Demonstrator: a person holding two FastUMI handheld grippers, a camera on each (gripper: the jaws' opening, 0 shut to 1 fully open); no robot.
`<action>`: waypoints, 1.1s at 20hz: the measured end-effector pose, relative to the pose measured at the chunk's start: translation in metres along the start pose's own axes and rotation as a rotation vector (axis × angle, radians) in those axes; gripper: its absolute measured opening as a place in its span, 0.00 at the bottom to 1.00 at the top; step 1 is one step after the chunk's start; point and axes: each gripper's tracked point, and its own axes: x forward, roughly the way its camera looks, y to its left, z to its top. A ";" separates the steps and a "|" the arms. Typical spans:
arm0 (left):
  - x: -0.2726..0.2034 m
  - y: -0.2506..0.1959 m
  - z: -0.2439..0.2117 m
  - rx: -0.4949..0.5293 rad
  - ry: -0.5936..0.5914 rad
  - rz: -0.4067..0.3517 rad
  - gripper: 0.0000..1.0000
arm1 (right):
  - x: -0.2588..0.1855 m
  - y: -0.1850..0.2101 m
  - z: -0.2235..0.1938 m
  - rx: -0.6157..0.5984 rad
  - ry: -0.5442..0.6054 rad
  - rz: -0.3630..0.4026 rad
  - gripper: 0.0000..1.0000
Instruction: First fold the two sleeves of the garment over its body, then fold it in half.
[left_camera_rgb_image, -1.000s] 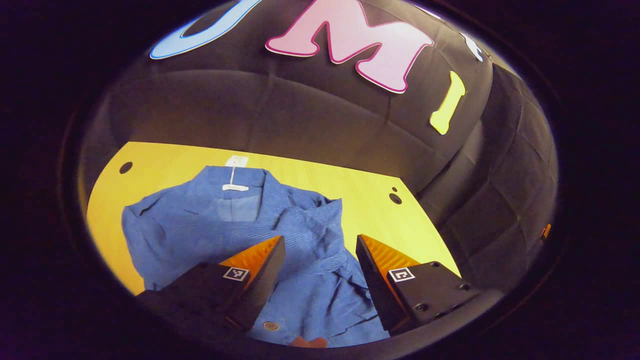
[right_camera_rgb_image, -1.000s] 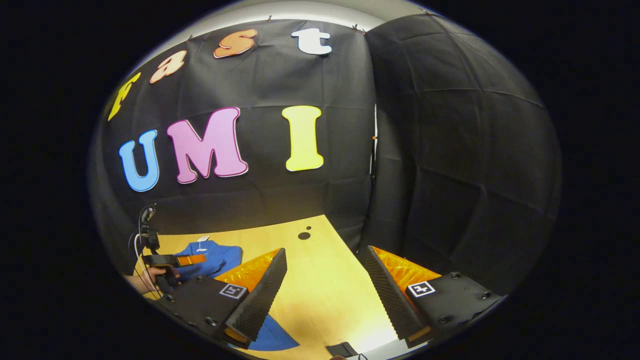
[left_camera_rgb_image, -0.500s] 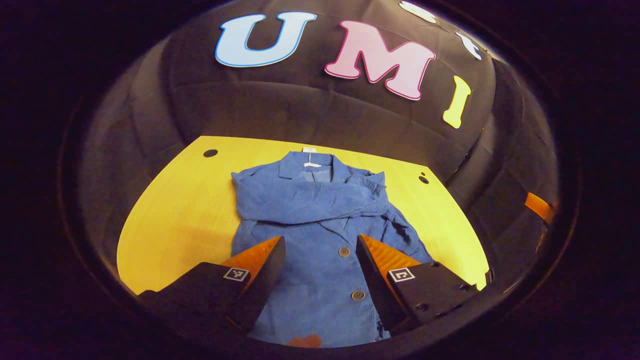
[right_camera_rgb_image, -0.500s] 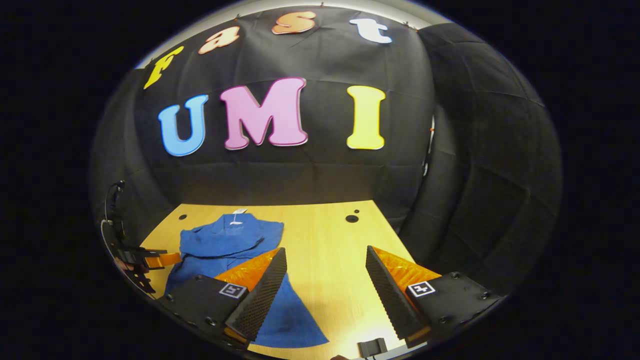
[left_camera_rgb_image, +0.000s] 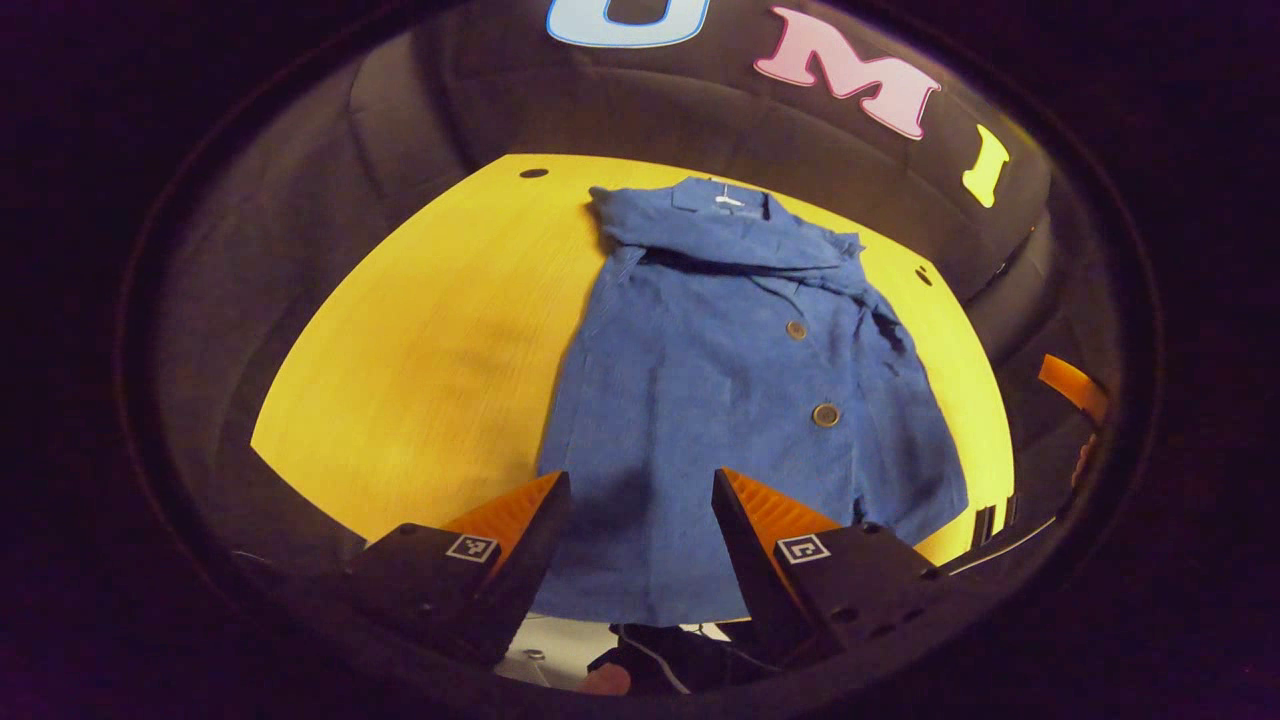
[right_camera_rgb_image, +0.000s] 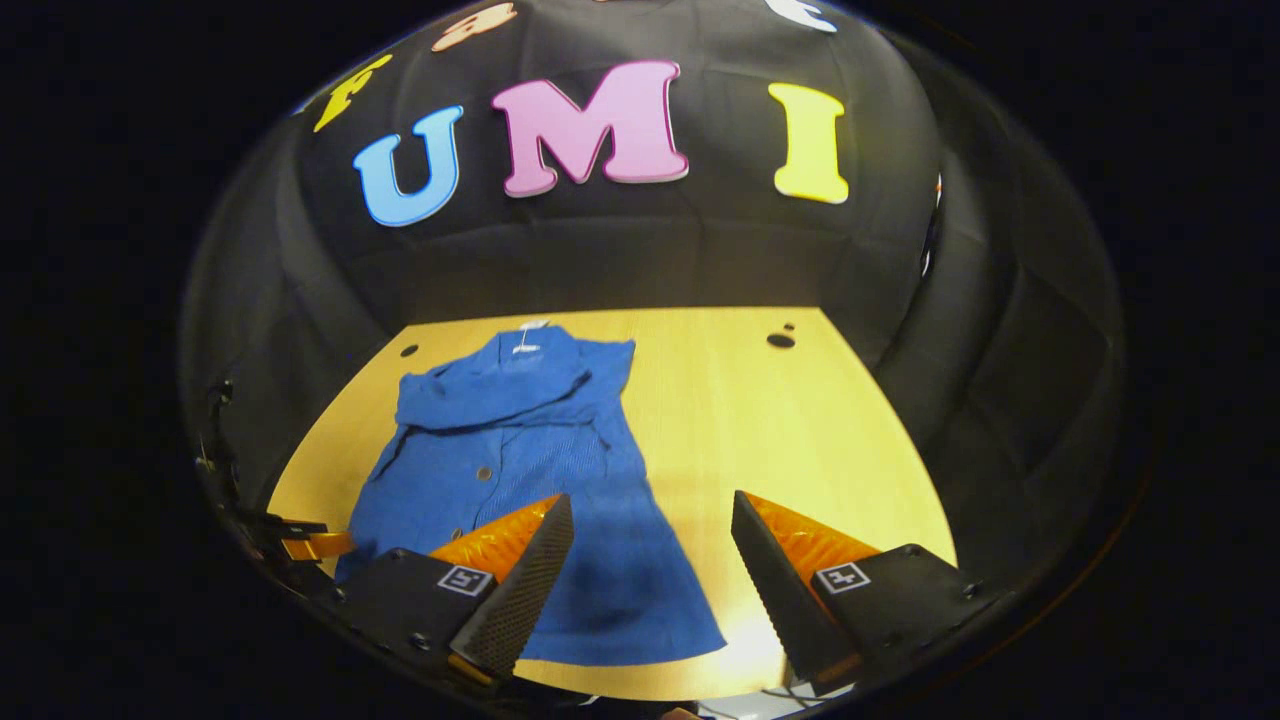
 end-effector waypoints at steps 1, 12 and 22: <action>-0.001 0.005 -0.009 -0.022 0.032 0.009 0.84 | 0.004 0.005 -0.025 0.022 0.076 0.004 1.00; 0.008 0.037 -0.060 -0.130 0.252 0.079 0.84 | 0.034 -0.010 -0.147 0.055 0.494 0.005 1.00; 0.014 0.039 -0.065 -0.118 0.324 0.095 0.84 | 0.035 -0.023 -0.171 0.039 0.591 -0.019 0.89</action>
